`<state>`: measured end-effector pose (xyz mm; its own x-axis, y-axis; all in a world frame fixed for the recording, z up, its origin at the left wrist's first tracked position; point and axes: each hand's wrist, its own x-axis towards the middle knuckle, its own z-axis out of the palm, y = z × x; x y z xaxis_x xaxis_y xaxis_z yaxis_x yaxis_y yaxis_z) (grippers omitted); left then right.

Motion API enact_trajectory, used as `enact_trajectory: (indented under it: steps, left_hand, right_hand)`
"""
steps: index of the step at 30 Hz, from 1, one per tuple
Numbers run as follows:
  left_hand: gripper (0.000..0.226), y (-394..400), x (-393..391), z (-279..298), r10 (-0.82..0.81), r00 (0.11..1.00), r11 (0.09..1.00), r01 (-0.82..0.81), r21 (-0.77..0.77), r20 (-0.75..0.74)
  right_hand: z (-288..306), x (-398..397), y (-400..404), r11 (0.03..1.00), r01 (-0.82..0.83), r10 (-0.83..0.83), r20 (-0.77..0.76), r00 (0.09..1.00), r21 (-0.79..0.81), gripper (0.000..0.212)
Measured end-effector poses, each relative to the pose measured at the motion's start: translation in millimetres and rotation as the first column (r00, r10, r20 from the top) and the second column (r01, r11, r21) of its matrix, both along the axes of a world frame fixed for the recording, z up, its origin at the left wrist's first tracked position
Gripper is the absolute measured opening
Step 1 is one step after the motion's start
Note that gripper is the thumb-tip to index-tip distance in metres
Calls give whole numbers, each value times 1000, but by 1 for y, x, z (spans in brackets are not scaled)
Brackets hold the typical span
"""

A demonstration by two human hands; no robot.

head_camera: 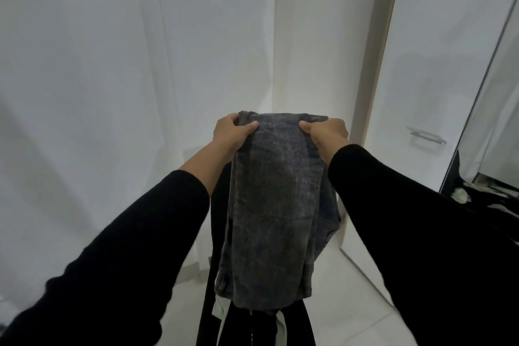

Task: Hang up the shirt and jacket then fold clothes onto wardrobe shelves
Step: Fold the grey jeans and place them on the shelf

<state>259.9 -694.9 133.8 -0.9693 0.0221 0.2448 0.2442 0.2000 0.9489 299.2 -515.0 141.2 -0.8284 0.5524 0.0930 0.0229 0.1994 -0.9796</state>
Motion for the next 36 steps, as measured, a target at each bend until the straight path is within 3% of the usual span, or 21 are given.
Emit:
enact_trajectory:
  steps: [5,9,16,19,24,29,36]
  left_hand:
    - [43,12,0,0,142,982,984,-154,-87,-128]
    - [53,11,5,8,181,969,983,-184,-4,-168]
    - [41,5,10,-2,346,881,910,-399,-111,-323]
    - [42,-5,10,-5,254,911,957,-285,-51,-324]
    - [48,-16,10,-11,176,927,981,-192,-18,-331]
    - [42,-22,-3,-37,186,950,973,-213,-85,-250]
    - [40,-27,-30,-121,165,982,963,-141,-232,88]
  right_hand:
    - [-12,-8,14,996,86,-86,-17,996,37,49]
    - [-9,7,10,999,2,-6,-98,995,-44,29]
    - [-16,9,4,996,-67,61,-112,992,-58,31]
    - [-18,9,0,991,-100,92,-103,990,-84,22]
    - [-23,5,-6,984,-131,127,-32,991,-123,29]
    - [-45,-5,-11,974,-154,172,104,980,-164,29]
    - [-138,-46,-13,971,-166,221,372,902,-174,46]
